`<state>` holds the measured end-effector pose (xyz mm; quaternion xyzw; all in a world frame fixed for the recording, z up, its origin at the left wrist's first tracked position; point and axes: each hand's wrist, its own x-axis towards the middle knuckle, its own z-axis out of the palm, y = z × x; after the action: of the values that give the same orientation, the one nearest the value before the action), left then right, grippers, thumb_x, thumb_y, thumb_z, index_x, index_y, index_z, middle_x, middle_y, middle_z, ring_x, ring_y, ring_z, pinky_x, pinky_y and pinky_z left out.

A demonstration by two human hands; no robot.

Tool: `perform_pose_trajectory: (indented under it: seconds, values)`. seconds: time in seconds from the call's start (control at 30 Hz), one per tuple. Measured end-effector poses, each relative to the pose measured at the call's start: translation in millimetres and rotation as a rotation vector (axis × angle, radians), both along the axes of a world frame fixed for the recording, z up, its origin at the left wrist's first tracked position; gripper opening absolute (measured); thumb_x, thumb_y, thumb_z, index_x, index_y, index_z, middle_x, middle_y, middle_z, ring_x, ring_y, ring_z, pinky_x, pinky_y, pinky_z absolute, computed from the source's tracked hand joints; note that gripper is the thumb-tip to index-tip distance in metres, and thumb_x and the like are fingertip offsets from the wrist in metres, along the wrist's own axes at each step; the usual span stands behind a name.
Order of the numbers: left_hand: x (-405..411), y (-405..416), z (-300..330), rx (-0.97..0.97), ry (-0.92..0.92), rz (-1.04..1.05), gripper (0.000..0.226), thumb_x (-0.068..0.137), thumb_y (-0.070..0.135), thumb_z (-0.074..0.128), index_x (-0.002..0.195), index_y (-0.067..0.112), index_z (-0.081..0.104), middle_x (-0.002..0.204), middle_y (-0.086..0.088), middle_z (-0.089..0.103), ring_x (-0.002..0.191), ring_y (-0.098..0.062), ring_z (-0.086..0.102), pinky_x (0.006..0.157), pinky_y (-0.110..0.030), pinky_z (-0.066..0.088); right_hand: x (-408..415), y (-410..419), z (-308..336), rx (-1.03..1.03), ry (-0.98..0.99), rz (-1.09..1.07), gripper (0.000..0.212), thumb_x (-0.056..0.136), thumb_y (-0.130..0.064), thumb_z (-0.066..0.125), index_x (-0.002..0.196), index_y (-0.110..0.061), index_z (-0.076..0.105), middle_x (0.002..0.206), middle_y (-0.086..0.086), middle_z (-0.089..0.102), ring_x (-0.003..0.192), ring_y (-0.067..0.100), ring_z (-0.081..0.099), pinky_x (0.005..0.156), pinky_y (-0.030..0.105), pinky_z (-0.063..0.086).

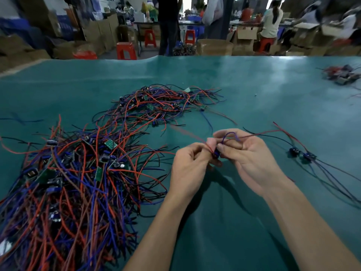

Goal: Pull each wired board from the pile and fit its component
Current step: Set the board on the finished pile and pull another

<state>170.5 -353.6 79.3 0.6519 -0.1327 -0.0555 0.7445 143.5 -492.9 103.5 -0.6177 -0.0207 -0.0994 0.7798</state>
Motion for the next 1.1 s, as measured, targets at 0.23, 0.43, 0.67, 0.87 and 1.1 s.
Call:
perform_pose_trajectory:
  seconds: [0.23,0.43,0.67,0.87,1.1]
  values:
    - [-0.8,5.0,-1.0,0.013,0.006,-0.079,0.023,0.078,0.001,0.083,0.091,0.015,0.071,0.073,0.0,0.074,0.067,-0.008,0.064,0.069,-0.019,0.052,-0.7,-1.6,-1.7,-0.07,-0.029,-0.149,0.022,0.085,0.011,0.068,0.096,-0.007,0.074,0.094,0.014,0.078,0.101,0.022,0.075,0.08,0.025,0.058]
    - [-2.5,3.2,-4.4,0.112,-0.032,-0.105,0.013,0.091,0.008,0.073,0.078,0.006,0.074,0.069,-0.007,0.074,0.06,-0.017,0.063,0.064,-0.027,0.053,-1.0,-9.6,0.2,-0.134,-0.037,-0.241,0.016,0.087,0.006,0.071,0.096,-0.007,0.074,0.09,0.012,0.079,0.096,0.021,0.076,0.076,0.025,0.059]
    - [-2.7,3.6,-4.2,0.196,0.003,-0.138,0.01,0.09,0.025,0.075,0.084,0.019,0.08,0.063,0.0,0.072,0.06,-0.009,0.06,0.065,-0.021,0.048,-1.2,-34.4,6.3,-0.183,-0.069,-0.489,0.014,0.088,0.003,0.071,0.091,-0.01,0.074,0.079,0.004,0.078,0.069,0.015,0.072,0.066,0.02,0.057]
    - [-2.8,2.1,-5.0,0.25,0.008,-0.108,0.017,0.083,0.04,0.068,0.083,0.027,0.079,0.065,0.001,0.074,0.06,-0.007,0.061,0.07,-0.027,0.048,-4.3,-64.5,10.6,0.328,-0.07,-0.863,0.017,0.09,0.008,0.068,0.084,-0.007,0.063,0.083,0.007,0.068,0.079,0.015,0.071,0.091,0.031,0.059]
    - [2.1,-1.1,-8.4,0.087,0.026,0.033,0.019,0.098,0.018,0.062,0.082,0.019,0.073,0.074,-0.003,0.077,0.07,-0.016,0.068,0.075,-0.035,0.057,-1.2,-27.0,4.2,-0.047,0.231,-0.425,0.014,0.095,-0.018,0.069,0.084,-0.008,0.072,0.077,0.008,0.073,0.067,0.015,0.068,0.058,0.024,0.056]
